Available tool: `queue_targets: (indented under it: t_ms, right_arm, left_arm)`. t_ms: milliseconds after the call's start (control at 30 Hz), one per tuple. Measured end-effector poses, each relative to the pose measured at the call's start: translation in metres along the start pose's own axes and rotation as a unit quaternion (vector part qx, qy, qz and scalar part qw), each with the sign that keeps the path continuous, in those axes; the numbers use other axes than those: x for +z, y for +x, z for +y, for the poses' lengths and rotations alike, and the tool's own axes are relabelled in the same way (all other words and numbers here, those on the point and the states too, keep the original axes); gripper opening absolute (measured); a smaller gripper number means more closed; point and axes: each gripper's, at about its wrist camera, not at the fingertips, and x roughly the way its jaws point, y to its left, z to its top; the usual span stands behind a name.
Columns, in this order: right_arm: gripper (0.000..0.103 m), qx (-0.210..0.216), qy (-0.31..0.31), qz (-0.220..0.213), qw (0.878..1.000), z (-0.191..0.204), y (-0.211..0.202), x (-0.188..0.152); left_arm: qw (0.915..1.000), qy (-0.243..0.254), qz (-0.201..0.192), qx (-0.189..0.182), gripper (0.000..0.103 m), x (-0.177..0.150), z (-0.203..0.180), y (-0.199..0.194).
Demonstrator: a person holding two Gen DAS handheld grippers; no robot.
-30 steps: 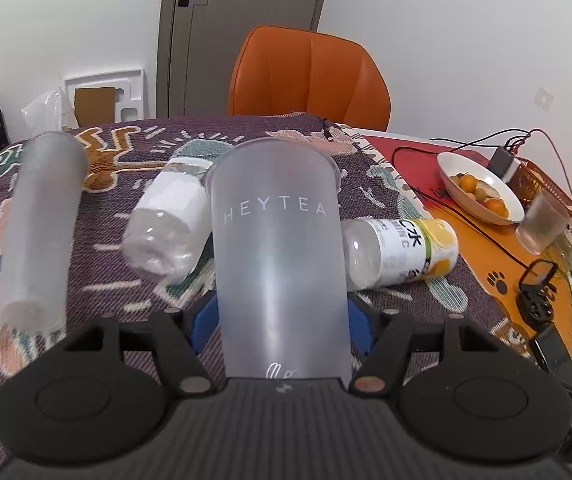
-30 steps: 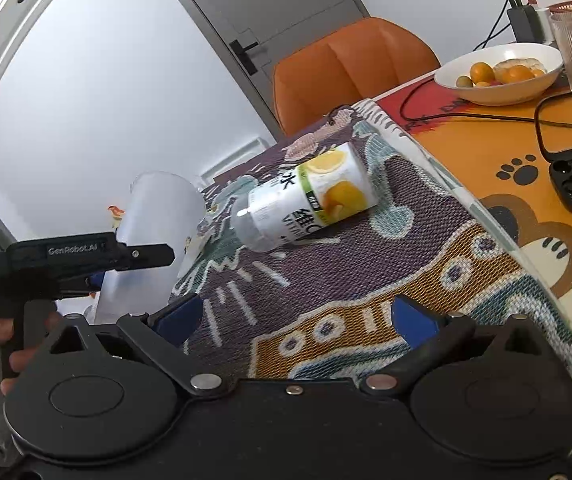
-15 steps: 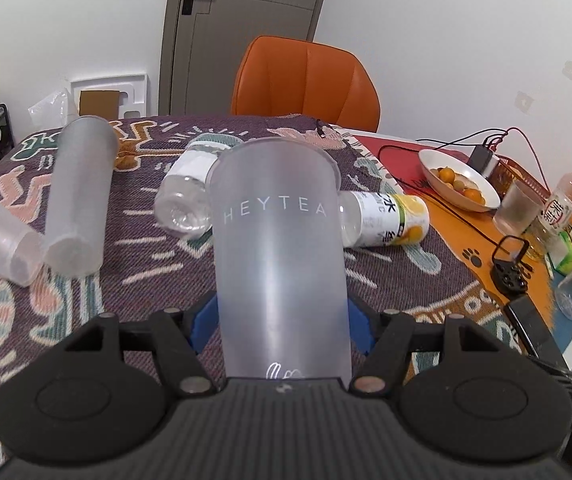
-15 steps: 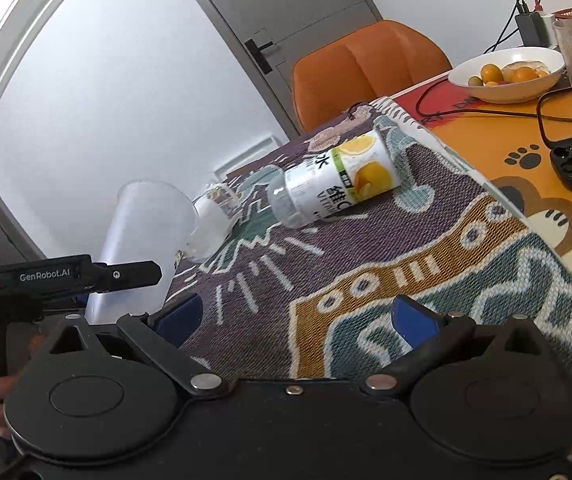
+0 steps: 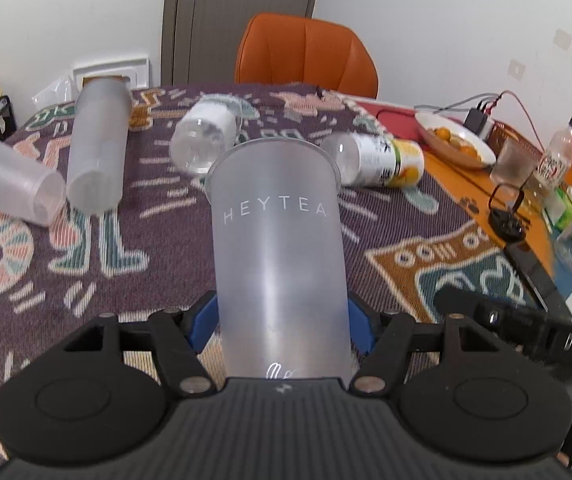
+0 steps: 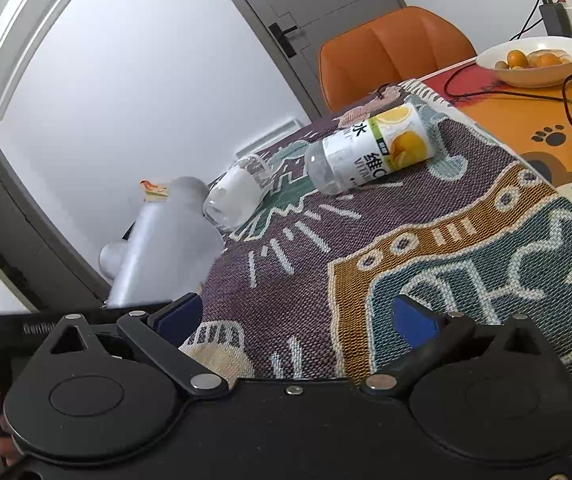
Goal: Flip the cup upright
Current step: 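Lift the cup with the left gripper while the right gripper approaches its rim, then grasp the cup rim with the right gripper while the left gripper releases it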
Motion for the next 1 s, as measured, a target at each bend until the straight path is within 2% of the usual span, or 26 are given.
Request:
queue_targets:
  t_ms: [267, 433, 567, 833, 1000]
  right_arm:
    - [0.103, 0.013, 0.001, 0.026, 1.000, 0.009, 0.013, -0.008]
    - [0.103, 0.028, 0.011, 0.041, 0.999, 0.018, 0.023, -0.005]
    - [0.103, 0.038, 0.018, 0.050, 0.998, 0.028, 0.031, 0.002]
    - [0.103, 0.061, 0.049, 0.086, 0.993, 0.051, 0.056, 0.014]
    - [0.103, 0.057, 0.066, 0.115, 0.990, 0.058, 0.081, 0.022]
  left_arm:
    - [0.9993, -0.011, 0.036, -0.004, 0.068, -0.015, 0.012, 0.009]
    - [0.9998, -0.016, 0.002, -0.009, 0.083, -0.009, 0.018, -0.006]
    - [0.9990, -0.036, -0.022, -0.010, 0.084, -0.002, 0.030, -0.016]
    - [0.9951, -0.079, -0.054, 0.021, 0.087, 0.000, 0.067, -0.026]
    - [0.9911, -0.108, -0.070, 0.036, 0.091, -0.004, 0.092, -0.031]
